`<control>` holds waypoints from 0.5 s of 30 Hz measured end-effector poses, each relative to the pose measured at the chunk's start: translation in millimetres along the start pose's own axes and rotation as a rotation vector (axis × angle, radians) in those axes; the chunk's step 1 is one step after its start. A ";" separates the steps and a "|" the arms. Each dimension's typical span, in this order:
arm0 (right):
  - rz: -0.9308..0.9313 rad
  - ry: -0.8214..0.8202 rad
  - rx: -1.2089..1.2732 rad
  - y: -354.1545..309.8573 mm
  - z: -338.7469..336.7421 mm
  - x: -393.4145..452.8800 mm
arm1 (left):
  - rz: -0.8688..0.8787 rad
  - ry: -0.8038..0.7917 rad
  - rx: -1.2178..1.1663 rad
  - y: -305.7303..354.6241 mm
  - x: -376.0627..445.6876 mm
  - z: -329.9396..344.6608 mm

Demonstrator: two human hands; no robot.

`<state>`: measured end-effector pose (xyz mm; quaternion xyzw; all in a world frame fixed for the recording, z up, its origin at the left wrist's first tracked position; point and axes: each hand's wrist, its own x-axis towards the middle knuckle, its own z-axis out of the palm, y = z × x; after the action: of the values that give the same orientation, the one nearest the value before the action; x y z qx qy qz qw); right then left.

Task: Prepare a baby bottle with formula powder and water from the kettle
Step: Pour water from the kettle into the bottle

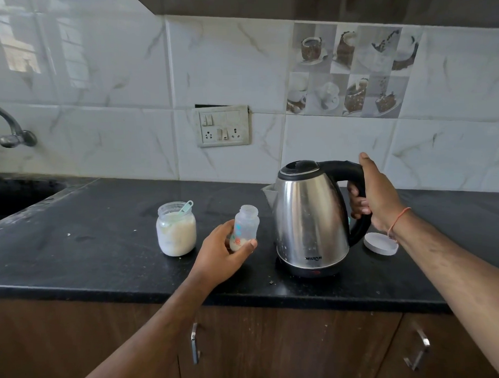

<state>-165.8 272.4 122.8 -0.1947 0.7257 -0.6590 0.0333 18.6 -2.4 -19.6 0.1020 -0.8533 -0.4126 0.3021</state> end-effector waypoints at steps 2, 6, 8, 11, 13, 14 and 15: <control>-0.003 -0.023 -0.016 -2.6 1.7 3.2 | -0.020 0.000 -0.034 -1.9 3.7 -0.7; -0.001 -0.053 -0.027 -5.6 5.0 6.1 | -0.045 0.025 -0.108 -3.0 11.8 0.3; 0.002 -0.057 -0.031 -5.3 4.7 6.9 | -0.047 0.030 -0.129 -4.7 16.2 2.2; 0.006 -0.063 -0.032 -4.5 3.3 8.2 | -0.045 0.036 -0.154 -8.0 19.8 4.4; 0.009 -0.060 -0.033 -4.5 3.3 9.6 | -0.047 0.043 -0.174 -9.6 20.9 4.9; 0.012 -0.058 -0.034 -4.7 3.7 10.4 | -0.048 0.050 -0.188 -10.6 21.2 4.8; 0.015 -0.057 -0.036 -4.9 4.2 11.0 | -0.049 0.057 -0.198 -11.8 21.8 4.7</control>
<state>-173.5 264.6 129.4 -0.2084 0.7377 -0.6397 0.0554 -2.4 -16.1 -21.5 0.1042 -0.7967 -0.4989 0.3248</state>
